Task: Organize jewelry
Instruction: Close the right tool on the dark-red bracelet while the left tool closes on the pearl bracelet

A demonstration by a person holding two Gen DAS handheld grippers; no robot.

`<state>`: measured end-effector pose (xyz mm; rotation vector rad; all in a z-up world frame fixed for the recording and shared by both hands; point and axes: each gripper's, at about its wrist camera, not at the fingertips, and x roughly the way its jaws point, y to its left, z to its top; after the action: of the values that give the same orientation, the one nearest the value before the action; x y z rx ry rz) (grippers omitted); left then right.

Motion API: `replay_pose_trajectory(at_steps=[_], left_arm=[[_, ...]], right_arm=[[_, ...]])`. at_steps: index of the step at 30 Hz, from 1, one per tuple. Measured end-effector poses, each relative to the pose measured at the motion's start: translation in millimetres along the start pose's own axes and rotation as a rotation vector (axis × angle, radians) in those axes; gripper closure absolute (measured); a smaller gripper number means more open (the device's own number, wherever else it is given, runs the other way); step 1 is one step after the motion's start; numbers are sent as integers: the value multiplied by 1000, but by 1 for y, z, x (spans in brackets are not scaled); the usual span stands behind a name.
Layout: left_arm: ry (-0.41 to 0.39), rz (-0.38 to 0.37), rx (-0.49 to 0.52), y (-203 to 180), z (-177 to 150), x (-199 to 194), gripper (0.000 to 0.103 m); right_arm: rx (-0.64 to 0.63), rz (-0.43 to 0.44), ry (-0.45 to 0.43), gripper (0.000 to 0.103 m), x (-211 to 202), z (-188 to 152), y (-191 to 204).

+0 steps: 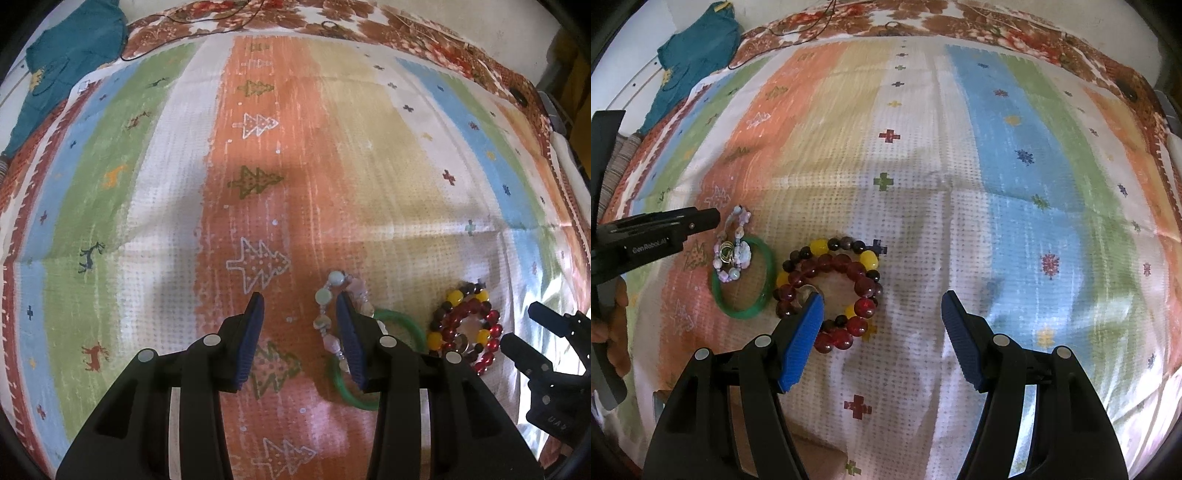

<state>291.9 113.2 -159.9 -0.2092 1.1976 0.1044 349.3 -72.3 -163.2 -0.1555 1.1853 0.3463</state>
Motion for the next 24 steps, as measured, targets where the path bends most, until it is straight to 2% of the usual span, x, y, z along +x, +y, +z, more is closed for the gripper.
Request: replay_pose_trajectory(at_steps=[5,12,15,17,19,24], left_arm=[[15,0,0,2,1,7,63],[39,2,16,-2,2,20,62],[31,17,31,-5,2,23,63],[28,16,28,-5,4,23,81],[29,22,42,-6,5,26,91],[30,19,46,-6,7,25,93]], right_arm=[[-2,-1,8,40,5,2,1],[-15,-7,48,58,19,1,1],[-8,7,53,72,22,0,0],[-5,12,46,80,21,1,0],[-26,18,47,86,22,2,3],[-48,17,42,89,22,2,5]])
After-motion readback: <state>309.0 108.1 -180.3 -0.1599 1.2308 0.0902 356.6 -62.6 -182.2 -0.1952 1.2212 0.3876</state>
